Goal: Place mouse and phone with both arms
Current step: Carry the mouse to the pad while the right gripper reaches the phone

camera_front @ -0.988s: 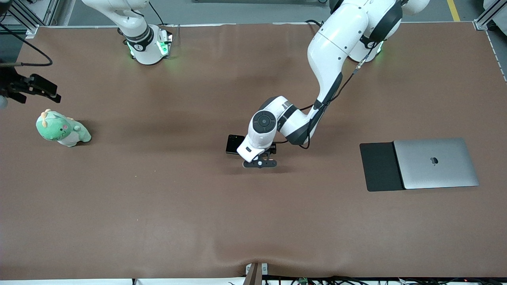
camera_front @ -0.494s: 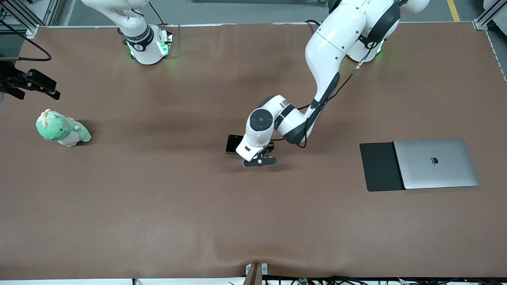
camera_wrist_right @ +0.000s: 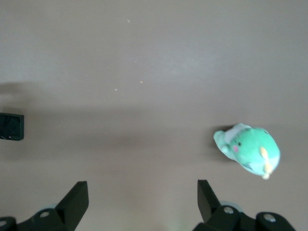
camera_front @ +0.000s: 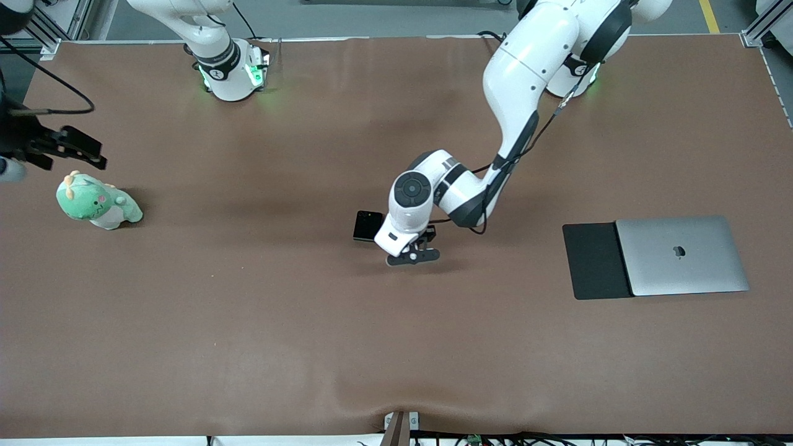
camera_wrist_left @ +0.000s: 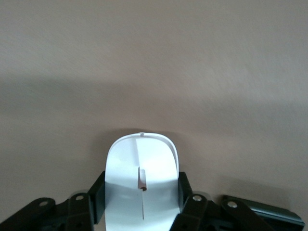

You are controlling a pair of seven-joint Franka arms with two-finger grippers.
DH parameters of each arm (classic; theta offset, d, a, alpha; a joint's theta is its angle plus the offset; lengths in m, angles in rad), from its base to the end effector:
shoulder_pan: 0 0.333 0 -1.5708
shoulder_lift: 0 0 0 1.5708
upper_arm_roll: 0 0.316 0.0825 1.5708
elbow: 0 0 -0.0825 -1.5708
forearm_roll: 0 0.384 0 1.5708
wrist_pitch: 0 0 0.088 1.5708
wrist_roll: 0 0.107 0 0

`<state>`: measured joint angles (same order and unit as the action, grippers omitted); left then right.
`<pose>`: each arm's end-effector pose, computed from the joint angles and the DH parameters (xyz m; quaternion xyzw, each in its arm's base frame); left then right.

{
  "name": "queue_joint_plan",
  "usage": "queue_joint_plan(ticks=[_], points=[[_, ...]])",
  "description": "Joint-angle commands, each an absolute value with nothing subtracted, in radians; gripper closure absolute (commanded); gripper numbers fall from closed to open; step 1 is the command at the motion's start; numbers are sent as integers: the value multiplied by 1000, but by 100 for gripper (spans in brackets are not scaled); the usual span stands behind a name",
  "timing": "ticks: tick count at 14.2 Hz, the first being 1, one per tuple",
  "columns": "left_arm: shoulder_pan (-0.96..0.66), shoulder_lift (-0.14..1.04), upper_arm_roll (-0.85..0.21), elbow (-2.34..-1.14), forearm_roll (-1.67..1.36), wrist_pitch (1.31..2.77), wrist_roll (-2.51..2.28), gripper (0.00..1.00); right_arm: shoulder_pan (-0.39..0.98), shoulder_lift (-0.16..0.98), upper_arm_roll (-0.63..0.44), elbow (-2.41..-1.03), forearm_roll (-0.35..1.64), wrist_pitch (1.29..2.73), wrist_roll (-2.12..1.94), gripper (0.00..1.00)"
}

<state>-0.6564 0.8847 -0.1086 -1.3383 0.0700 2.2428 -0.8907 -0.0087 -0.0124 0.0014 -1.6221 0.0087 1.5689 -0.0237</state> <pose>0.5495 -0.4995 0.1991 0.9979 0.0616 -0.0019 0.0187 0.5490 -0.0031 0.6070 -0.9997 -0.0081 0.0203 0.0047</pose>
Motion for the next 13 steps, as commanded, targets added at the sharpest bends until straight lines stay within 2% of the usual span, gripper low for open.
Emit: queue_joint_plan(ticks=[1,3,5,8,13], points=[[-605,769,-115,-1405,94,2163,-848,62,57,49,0,-1618,52,1612,0,0],[-566,683,-118,-1463,94,2109,-792,63,118,116,0,-1618,112,1667,6,0],[-514,559,-120,-1585,86,2103,-703,63,162,175,2,-1620,147,1727,85,0],[-424,428,-126,-1702,71,2103,-628,63,282,267,0,-1620,153,1834,259,0],[-197,319,-155,-1813,58,2108,-405,62,481,452,-2,-1620,138,2101,523,0]])
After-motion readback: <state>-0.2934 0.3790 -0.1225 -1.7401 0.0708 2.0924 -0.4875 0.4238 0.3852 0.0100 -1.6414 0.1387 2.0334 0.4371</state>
